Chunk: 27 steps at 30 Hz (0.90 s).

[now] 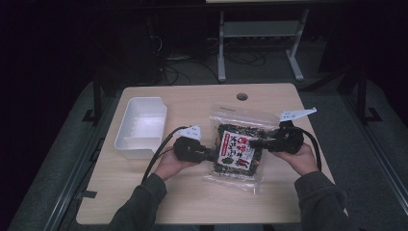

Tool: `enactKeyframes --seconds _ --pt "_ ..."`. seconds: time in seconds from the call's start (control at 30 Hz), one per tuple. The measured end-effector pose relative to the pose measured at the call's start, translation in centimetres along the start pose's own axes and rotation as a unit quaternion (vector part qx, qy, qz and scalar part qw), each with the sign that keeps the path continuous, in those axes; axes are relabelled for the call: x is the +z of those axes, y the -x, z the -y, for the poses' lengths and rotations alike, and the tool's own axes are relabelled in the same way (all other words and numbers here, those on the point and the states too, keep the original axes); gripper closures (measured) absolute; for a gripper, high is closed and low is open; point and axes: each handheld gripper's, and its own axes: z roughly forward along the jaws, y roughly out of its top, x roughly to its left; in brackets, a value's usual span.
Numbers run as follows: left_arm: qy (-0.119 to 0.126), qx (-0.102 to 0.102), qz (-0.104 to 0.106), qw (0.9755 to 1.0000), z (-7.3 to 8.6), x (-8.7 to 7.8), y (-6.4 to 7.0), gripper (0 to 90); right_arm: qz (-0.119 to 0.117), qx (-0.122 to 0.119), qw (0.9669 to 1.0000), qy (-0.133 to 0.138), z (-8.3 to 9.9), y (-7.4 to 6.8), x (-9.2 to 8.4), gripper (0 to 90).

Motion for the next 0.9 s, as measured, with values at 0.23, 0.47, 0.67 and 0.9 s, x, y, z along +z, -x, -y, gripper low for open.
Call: enactKeyframes --seconds 0.23,0.47,0.67,0.9 --pt "-0.001 -0.007 -0.015 0.9999 0.6 -0.2 -0.1 69.9 -0.049 0.001 0.9987 0.010 -0.1 -0.2 0.1 73.0" --pt "-0.006 -0.006 -0.037 0.9993 0.9 -0.5 0.3 56.0 -0.061 0.002 0.9980 0.018 -0.3 -0.6 -0.7 74.4" --pt "-0.010 -0.002 -0.055 0.9985 1.2 -1.0 0.9 46.6 -0.036 -0.002 0.9990 0.026 -0.8 -1.0 -2.2 74.7" --pt "-0.016 0.003 -0.068 0.9976 2.0 -1.6 1.9 39.8 -0.004 0.000 0.9992 0.039 -1.2 -1.0 -3.5 74.9"
